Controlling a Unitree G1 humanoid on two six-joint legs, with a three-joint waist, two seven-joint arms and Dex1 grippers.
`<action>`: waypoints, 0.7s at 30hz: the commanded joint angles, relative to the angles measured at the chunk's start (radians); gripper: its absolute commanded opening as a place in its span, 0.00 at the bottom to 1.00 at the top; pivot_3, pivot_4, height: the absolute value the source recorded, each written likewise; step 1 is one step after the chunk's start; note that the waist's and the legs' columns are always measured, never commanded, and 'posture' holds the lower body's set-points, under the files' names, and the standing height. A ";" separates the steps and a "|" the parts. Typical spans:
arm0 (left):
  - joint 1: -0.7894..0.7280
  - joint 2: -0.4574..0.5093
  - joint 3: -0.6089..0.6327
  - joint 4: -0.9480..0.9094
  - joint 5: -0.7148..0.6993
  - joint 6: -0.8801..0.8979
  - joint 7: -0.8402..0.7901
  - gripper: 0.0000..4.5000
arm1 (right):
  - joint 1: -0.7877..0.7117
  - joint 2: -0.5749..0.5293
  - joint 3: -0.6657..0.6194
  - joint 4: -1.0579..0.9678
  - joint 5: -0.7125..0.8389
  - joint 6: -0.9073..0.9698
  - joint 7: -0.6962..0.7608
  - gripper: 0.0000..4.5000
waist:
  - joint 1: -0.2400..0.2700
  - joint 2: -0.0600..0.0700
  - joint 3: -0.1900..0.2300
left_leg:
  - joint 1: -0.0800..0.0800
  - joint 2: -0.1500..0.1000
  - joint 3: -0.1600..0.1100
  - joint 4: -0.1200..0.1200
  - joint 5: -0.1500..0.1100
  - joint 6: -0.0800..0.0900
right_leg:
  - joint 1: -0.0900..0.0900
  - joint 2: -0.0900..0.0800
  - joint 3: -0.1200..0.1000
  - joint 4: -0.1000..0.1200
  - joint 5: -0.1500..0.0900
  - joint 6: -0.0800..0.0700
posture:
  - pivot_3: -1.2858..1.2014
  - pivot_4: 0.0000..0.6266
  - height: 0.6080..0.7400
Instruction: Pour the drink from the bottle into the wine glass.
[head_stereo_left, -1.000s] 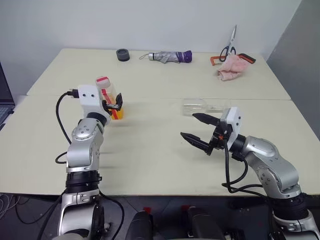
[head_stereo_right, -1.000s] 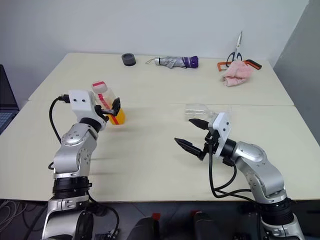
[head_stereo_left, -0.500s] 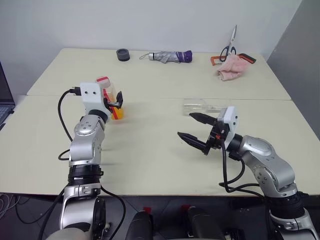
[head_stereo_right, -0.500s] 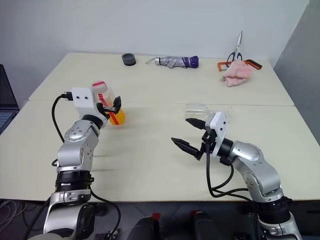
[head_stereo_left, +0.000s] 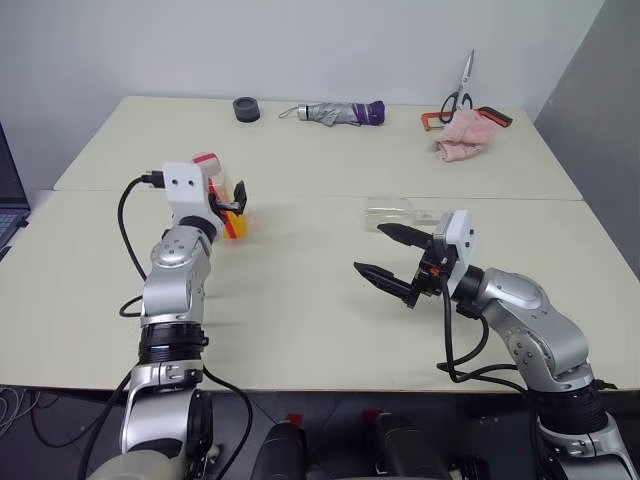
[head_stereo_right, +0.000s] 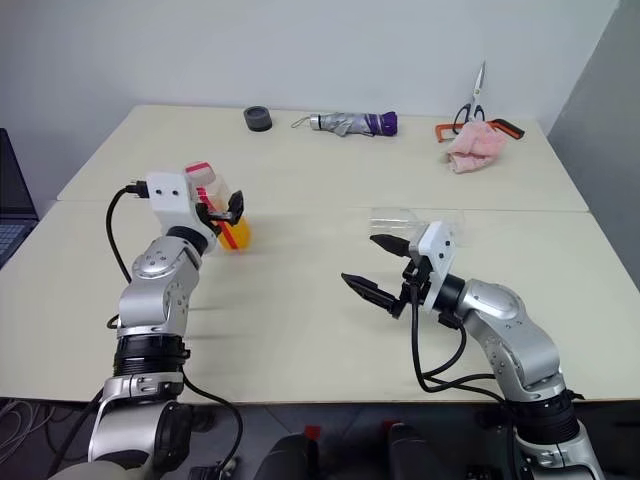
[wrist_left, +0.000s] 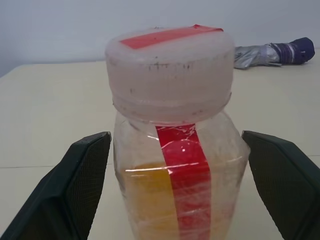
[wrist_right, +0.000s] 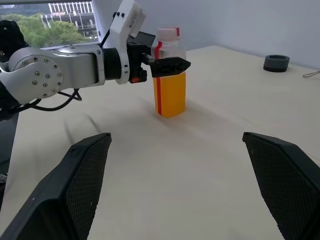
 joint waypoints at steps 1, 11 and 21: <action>-0.034 0.014 -0.009 -0.009 0.006 -0.035 -0.012 0.99 | -0.017 0.002 -0.005 -0.016 0.004 -0.004 0.002 1.00 | 0.000 0.000 0.000 | 0.000 0.000 0.000 0.000 0.000 0.000 | 0.000 0.000 0.000 0.000 0.000 0.000 | 0.52 0.24 1.00; -0.039 0.006 -0.013 0.011 0.006 -0.054 -0.020 0.44 | -0.018 0.000 -0.006 -0.016 0.006 -0.003 -0.003 1.00 | 0.000 0.000 0.000 | 0.000 0.000 0.000 0.000 0.000 0.000 | 0.000 0.000 0.000 0.000 0.000 0.000 | 0.52 0.24 1.00; -0.012 0.003 -0.014 -0.009 0.009 -0.088 -0.009 0.43 | -0.025 0.002 -0.005 -0.010 -0.003 -0.018 -0.001 1.00 | 0.000 0.000 0.000 | -0.001 0.000 -0.001 0.000 0.000 0.000 | 0.000 0.000 -0.001 0.000 0.000 0.000 | 0.52 0.24 1.00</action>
